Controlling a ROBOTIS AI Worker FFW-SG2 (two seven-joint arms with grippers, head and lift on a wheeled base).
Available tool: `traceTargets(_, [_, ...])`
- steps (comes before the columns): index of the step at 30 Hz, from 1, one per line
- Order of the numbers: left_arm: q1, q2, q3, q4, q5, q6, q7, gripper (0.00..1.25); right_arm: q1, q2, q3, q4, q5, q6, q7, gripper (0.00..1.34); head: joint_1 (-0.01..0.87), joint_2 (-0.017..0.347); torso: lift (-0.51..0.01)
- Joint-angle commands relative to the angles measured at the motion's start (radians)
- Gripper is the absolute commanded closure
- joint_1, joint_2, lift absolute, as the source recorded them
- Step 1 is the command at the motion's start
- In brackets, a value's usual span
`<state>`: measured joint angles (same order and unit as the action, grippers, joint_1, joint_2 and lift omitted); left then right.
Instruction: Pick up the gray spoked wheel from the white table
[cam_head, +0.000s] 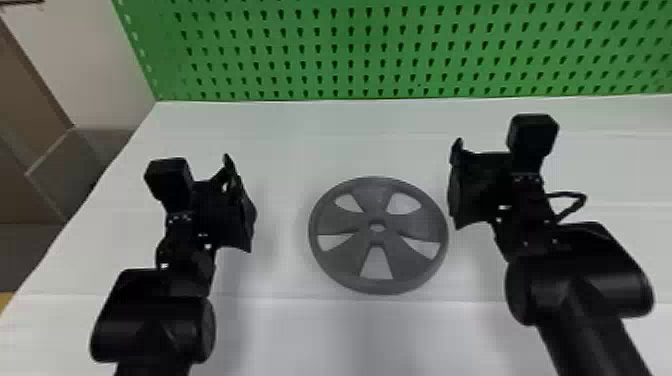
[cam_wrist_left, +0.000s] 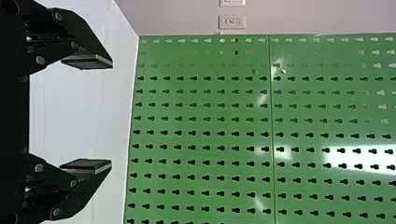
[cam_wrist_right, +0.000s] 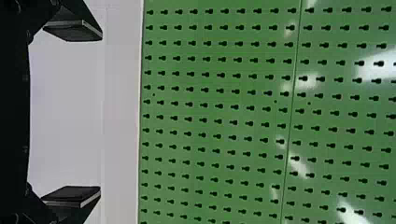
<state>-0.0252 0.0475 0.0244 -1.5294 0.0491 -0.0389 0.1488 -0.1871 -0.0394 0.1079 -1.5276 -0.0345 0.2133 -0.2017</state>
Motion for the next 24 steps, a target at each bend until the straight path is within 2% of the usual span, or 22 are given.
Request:
traceTargets(1, [-0.001,0.0,0.0,0.0,-0.002,-0.001,0.0,0.49,-0.015,-0.011,0.023,-0.046,-0.028,0.083,-0.019,0.13,0.779,0.106,-0.07])
traceTargets(4, [-0.001,0.0,0.002,0.0,-0.002,-0.001,0.0,0.49,-0.026,-0.011,0.027,-0.072,-0.028,0.126,-0.019,0.12,0.779,0.106,-0.07])
traceTargets(8, [-0.002,0.0,0.0,0.0,-0.002,-0.001,0.0,0.49,-0.049,-0.007,0.018,-0.092,-0.068,0.199,-0.019,0.01,0.779,0.106,-0.07])
traceTargets(13, [-0.002,0.0,0.002,0.0,-0.003,-0.001,0.0,0.49,-0.106,-0.008,0.024,-0.158,-0.058,0.432,-0.019,0.01,0.779,0.106,-0.07])
traceTargets(15, [-0.002,0.0,0.002,0.0,-0.003,0.001,0.0,0.49,-0.129,-0.005,0.013,-0.166,-0.09,0.505,-0.019,0.03,0.779,0.106,-0.07])
traceTargets(18, [-0.002,0.0,0.002,0.0,-0.005,0.001,0.0,0.49,-0.173,-0.014,0.0,-0.174,-0.153,0.627,-0.019,0.1,0.779,0.106,-0.07])
traceTargets(21, [-0.004,0.0,0.0,0.0,-0.005,-0.001,0.0,0.5,-0.227,-0.031,0.007,-0.174,-0.196,0.748,-0.019,0.12,0.779,0.107,-0.07])
traceTargets(24, [-0.002,0.0,0.003,0.0,-0.005,0.001,0.0,0.5,-0.272,-0.031,-0.005,-0.161,-0.242,0.86,-0.021,0.12,0.779,0.106,-0.07])
